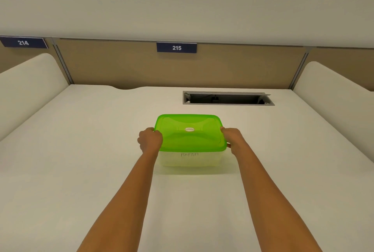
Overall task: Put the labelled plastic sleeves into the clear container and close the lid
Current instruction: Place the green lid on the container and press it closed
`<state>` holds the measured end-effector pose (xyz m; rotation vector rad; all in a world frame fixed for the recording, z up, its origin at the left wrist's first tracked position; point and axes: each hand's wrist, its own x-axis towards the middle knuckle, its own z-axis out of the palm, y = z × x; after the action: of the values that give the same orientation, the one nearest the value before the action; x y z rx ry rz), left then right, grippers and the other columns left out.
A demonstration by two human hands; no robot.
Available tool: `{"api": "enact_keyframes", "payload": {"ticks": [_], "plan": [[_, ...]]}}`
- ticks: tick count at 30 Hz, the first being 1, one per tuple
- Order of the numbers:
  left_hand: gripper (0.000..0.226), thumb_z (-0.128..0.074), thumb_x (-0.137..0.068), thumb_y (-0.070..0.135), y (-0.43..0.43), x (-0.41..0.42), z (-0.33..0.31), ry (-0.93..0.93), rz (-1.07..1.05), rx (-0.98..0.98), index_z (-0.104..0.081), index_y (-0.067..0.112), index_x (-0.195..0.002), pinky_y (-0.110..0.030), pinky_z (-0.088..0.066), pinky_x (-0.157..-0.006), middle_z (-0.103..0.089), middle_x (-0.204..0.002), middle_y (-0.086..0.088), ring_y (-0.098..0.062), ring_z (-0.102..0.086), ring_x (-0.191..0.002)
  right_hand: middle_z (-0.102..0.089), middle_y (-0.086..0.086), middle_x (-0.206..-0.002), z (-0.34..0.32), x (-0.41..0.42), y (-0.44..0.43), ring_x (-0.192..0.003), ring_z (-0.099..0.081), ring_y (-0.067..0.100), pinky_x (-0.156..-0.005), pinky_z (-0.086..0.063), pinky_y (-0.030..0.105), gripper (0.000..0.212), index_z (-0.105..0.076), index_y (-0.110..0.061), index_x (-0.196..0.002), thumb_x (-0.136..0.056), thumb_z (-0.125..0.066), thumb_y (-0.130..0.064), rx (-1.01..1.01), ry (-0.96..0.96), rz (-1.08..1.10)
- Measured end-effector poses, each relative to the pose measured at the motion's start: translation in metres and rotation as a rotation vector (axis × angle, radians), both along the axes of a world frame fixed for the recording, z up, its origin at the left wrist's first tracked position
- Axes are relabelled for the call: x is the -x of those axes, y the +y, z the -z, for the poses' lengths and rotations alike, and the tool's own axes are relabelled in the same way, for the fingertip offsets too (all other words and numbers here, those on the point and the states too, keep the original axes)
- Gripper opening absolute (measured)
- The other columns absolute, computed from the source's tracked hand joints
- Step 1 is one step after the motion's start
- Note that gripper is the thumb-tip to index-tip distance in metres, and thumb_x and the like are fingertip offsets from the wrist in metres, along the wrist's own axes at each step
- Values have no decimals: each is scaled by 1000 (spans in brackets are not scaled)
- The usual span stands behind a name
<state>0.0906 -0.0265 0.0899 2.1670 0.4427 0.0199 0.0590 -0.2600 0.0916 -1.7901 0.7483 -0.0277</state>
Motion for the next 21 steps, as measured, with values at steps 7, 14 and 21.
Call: {"api": "enact_keyframes", "payload": {"ticks": [7, 14, 21], "plan": [[30, -40, -95, 13, -3, -46, -6, 57, 43, 130, -66, -1, -94, -35, -44, -88, -64, -99, -18, -37, -56, -105, -50, 22, -137, -5, -41, -7, -126, -49, 38, -107, -42, 47, 60, -42, 6, -136, -95, -50, -37, -49, 52, 56], [35, -56, -92, 31, -5, -84, -1, 122, -52, 344, -58, -3, -102, -38, -47, -86, -60, -122, -25, -33, -56, -97, -50, 21, -137, 0, -68, -13, -124, -50, 37, -104, -44, 45, 71, -43, 4, -136, -86, -63, -43, -76, 84, 147], [52, -68, -85, 32, -3, -94, 5, 164, -125, 403, -56, -8, -117, -41, -47, -100, -59, -124, -23, -36, -55, -118, -50, 20, -136, 11, -78, -16, -121, -52, 37, -99, -48, 43, 73, -45, 2, -134, -81, -70, -41, -160, 81, 238]]}}
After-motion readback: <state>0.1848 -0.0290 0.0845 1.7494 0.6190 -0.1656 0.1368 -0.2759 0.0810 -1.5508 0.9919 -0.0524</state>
